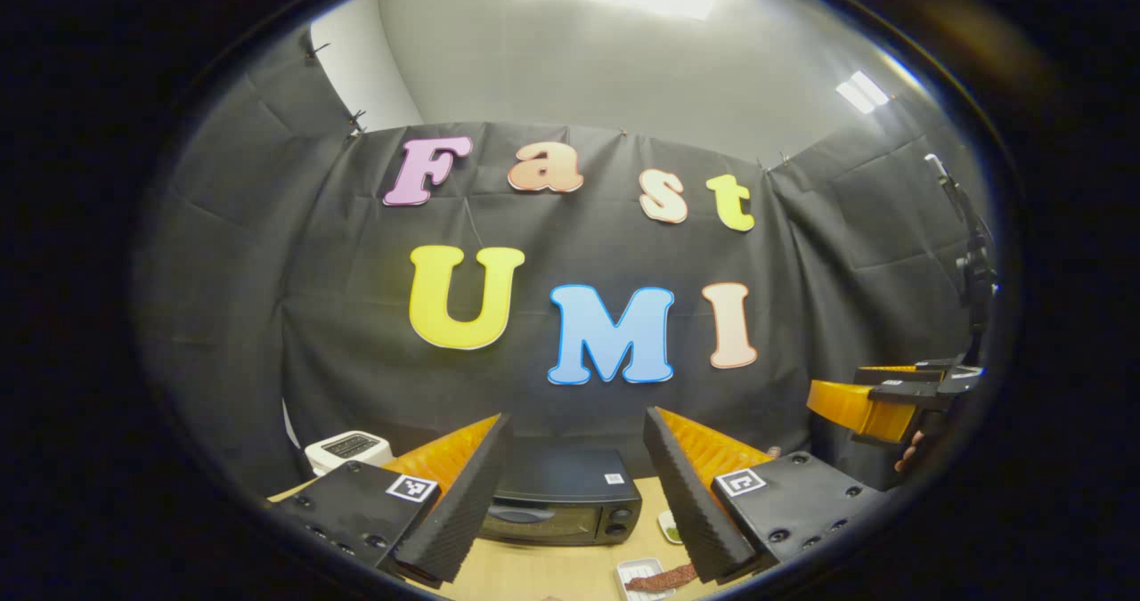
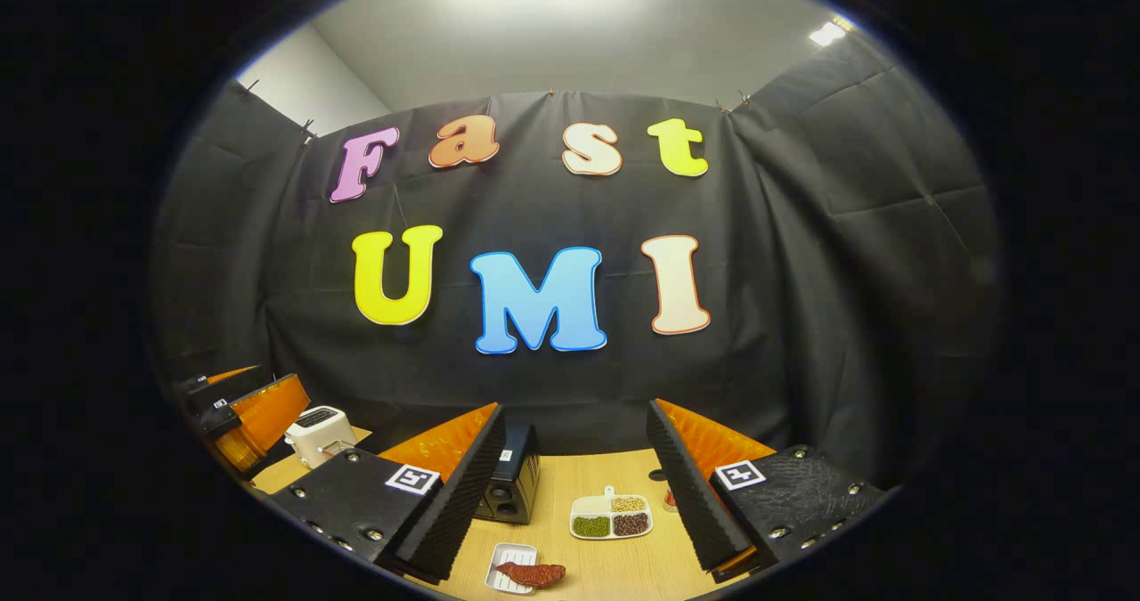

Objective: Open the electric oven with the left hand, put the food in, and close the electric oven.

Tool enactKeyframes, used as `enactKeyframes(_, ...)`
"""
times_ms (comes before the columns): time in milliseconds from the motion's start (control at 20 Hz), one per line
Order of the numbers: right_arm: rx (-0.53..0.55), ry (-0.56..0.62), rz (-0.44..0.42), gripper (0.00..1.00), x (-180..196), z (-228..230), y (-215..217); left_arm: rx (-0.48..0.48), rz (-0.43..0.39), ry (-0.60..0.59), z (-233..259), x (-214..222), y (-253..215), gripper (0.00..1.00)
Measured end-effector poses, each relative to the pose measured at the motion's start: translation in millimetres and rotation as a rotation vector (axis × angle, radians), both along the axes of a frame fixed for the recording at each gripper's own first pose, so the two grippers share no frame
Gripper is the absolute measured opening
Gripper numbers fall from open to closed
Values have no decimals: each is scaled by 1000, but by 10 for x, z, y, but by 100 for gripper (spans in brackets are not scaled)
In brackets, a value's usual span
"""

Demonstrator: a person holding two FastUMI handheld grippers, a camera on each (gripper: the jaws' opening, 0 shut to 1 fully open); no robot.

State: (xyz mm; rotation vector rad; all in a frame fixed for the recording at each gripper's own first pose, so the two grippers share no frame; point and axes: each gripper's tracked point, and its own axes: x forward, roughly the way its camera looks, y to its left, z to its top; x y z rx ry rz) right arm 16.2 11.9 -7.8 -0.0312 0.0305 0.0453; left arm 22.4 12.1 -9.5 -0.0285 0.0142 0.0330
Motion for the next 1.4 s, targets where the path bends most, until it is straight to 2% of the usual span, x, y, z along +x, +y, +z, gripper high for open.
enactKeyframes(100,0,-1,1,96,4,3,6,-7,1,2,-24,34,19,93)
enactKeyframes(150,1,1,4,96,5,-3,14,-9,4,3,-54,44,42,98)
enactKeyframes(250,1,2,8,96,0,-20,35,-6,16,11,-156,85,106,100)
enactKeyframes(450,-17,16,2,96,-7,-106,8,-40,9,57,-474,233,186,98)
enactKeyframes(500,-15,18,2,96,-5,-130,0,-38,3,60,-553,285,210,100)
enactKeyframes(600,-13,34,-1,96,13,-194,-14,-31,3,91,-791,404,301,98)
enactKeyframes(1150,-21,92,-73,96,110,-322,-223,-24,30,339,-2285,1379,723,100)
enactKeyframes(1400,-23,89,-123,96,128,-316,-370,2,24,421,-2766,1611,803,94)
